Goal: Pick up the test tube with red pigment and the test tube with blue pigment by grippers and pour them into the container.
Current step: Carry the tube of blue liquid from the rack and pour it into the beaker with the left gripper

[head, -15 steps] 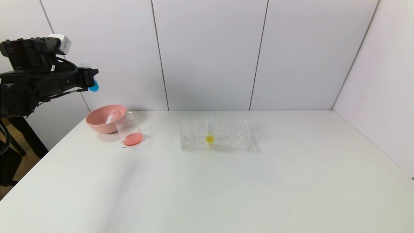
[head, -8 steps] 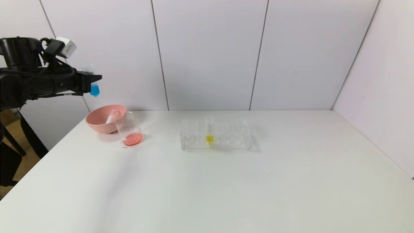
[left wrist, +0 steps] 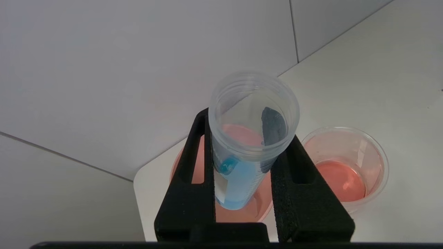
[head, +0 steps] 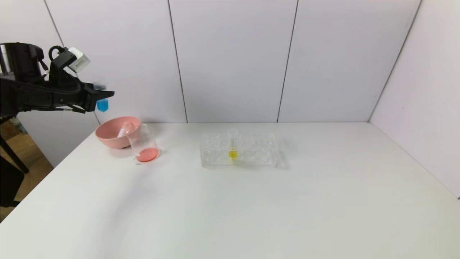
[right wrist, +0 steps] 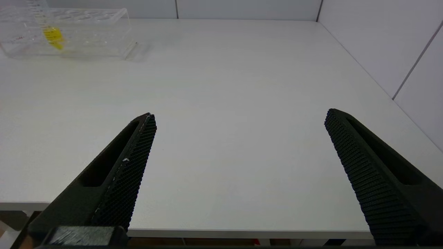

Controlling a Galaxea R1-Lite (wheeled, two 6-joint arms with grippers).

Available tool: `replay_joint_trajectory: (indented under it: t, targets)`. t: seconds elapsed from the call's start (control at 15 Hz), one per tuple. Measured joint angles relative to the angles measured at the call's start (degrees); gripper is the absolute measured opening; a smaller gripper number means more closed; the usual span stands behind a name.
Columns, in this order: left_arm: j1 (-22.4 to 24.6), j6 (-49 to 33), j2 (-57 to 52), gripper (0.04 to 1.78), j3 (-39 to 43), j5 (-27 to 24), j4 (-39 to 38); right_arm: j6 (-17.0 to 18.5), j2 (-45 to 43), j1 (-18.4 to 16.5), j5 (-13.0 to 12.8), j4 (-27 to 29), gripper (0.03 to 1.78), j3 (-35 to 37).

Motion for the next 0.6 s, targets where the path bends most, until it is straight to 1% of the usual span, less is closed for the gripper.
replay_joint_trajectory:
  t: [0.27, 0.6]
  targets:
    - [0.0, 7.4, 0.3, 0.47, -3.4, -0.4, 7.4, 0.0, 0.0, 0.0, 0.0, 0.0, 1.77, 0.0]
    - [0.0, 8.8, 0.8, 0.47, -4.4, -0.5, 9.0, 0.0, 0.0, 0.0, 0.0, 0.0, 1.77, 0.0]
